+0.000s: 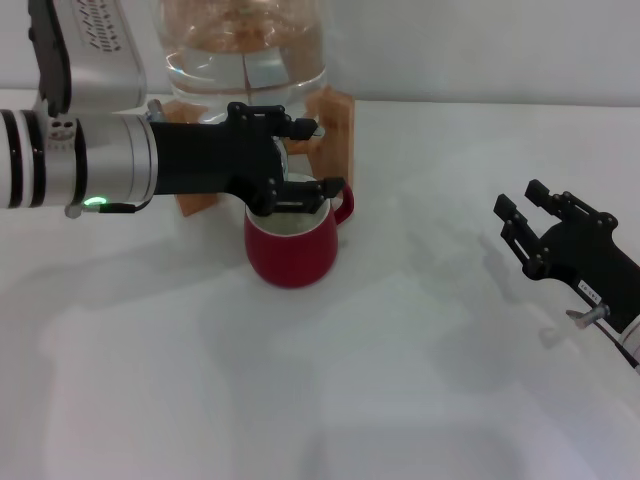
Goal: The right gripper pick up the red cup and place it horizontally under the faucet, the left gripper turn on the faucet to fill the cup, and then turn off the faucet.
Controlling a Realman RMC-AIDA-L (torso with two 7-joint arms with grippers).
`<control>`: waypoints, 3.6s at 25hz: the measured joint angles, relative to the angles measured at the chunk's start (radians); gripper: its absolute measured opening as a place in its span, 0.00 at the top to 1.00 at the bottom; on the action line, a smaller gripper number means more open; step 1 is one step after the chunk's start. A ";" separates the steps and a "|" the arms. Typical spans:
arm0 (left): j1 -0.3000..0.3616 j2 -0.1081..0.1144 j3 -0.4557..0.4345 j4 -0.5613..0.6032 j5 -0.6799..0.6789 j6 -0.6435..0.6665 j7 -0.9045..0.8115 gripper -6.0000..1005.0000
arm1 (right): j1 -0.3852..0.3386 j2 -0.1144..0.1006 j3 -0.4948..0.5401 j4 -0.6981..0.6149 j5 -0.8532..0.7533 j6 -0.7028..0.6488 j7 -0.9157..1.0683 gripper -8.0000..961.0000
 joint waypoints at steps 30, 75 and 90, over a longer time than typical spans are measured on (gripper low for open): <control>-0.003 -0.003 0.000 -0.002 0.000 0.062 0.003 0.25 | 0.000 0.000 -0.001 0.000 0.000 -0.006 0.000 0.56; 0.023 -0.003 0.088 0.045 -0.091 0.077 0.014 0.25 | -0.001 -0.002 -0.001 0.000 -0.001 -0.007 0.000 0.56; 0.361 -0.006 0.149 0.149 -0.506 0.082 0.308 0.25 | -0.007 -0.001 -0.008 0.000 -0.009 -0.009 0.000 0.56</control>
